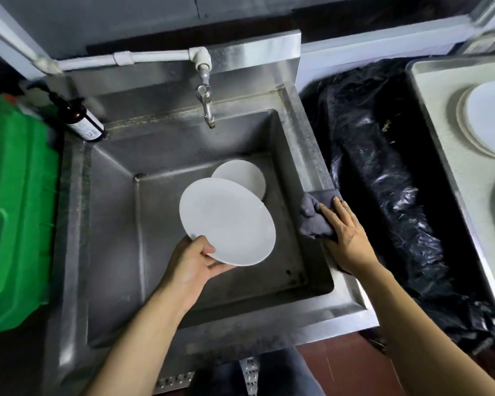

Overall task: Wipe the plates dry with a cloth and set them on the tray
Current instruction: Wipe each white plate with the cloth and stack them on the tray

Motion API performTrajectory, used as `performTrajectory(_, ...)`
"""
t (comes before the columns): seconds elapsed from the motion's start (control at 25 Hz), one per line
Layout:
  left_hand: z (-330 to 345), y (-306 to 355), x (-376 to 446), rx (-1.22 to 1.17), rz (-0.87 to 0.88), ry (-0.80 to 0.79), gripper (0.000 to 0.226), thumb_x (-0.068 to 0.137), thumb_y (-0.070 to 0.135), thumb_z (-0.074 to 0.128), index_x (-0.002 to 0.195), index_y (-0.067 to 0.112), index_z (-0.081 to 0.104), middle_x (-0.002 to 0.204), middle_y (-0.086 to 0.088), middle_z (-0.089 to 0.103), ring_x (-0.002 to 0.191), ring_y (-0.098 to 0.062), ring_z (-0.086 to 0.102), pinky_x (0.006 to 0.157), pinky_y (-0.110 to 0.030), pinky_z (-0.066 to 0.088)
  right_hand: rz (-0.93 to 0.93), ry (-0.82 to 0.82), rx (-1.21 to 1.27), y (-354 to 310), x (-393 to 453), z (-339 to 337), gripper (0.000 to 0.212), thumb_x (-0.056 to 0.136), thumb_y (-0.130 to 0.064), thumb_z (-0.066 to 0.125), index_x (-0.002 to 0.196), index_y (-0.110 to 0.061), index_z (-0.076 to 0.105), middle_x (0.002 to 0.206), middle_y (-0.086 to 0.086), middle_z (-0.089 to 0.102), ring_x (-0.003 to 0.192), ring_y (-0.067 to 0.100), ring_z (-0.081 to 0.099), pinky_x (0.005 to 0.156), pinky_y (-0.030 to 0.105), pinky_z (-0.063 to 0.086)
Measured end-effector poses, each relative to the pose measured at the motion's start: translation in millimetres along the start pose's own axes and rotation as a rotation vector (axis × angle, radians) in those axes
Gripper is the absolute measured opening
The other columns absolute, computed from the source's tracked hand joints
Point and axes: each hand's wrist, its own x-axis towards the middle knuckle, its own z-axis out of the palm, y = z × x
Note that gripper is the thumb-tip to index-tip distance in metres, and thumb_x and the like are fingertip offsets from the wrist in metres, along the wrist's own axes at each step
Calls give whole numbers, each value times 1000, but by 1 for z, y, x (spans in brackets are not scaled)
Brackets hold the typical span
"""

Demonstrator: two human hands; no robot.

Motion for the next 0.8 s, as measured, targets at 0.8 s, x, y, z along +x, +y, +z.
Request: performTrajectory(0.8, -45, 50, -58, 95, 90, -151, 35, 79, -10, 40, 106, -2, 60, 110, -15, 73, 106, -40, 61, 77, -57, 59, 90, 302, 713, -213, -28, 7, 17, 105, -26, 52, 122, -21, 55, 110, -5, 65, 102, 22, 61, 77, 25, 36)
